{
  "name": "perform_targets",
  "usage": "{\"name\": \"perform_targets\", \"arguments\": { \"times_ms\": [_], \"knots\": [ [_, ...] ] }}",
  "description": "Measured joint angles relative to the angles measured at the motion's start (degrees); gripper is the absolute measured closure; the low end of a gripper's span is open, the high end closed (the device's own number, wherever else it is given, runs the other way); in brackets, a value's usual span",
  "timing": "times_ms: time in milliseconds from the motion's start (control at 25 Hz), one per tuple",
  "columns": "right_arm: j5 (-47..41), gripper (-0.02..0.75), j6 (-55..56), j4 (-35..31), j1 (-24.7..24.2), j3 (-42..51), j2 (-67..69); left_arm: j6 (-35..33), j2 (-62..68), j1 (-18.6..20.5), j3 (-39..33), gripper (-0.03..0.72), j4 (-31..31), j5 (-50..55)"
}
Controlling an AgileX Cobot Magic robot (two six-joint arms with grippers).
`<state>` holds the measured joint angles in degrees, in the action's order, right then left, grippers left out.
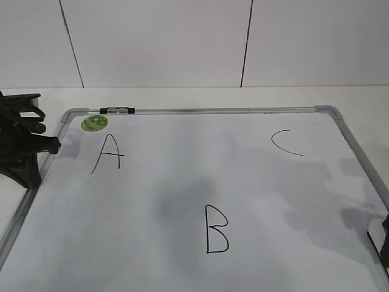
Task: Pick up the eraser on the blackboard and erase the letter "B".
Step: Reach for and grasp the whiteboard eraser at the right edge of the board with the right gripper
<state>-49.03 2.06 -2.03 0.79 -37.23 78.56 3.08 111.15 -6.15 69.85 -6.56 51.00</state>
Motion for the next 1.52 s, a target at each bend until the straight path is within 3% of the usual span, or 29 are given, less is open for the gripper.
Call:
{"name": "perform_targets", "arguments": {
  "times_ms": [640, 960, 1520],
  "knots": [
    [-0.7, 0.095, 0.0, -0.3, 0.0, -2.1, 4.2, 0.0, 0.0, 0.0, 0.1, 0.665, 0.0, 0.1],
    [-0.8, 0.148, 0.0, -0.4, 0.0, -2.1, 4.2, 0.0, 0.0, 0.0, 0.1, 0.664, 0.0, 0.1],
    [-0.8, 0.111, -0.1, -1.4, 0.0, -2.1, 4.2, 0.0, 0.0, 0.0, 0.1, 0.664, 0.0, 0.1]
  ]
}}
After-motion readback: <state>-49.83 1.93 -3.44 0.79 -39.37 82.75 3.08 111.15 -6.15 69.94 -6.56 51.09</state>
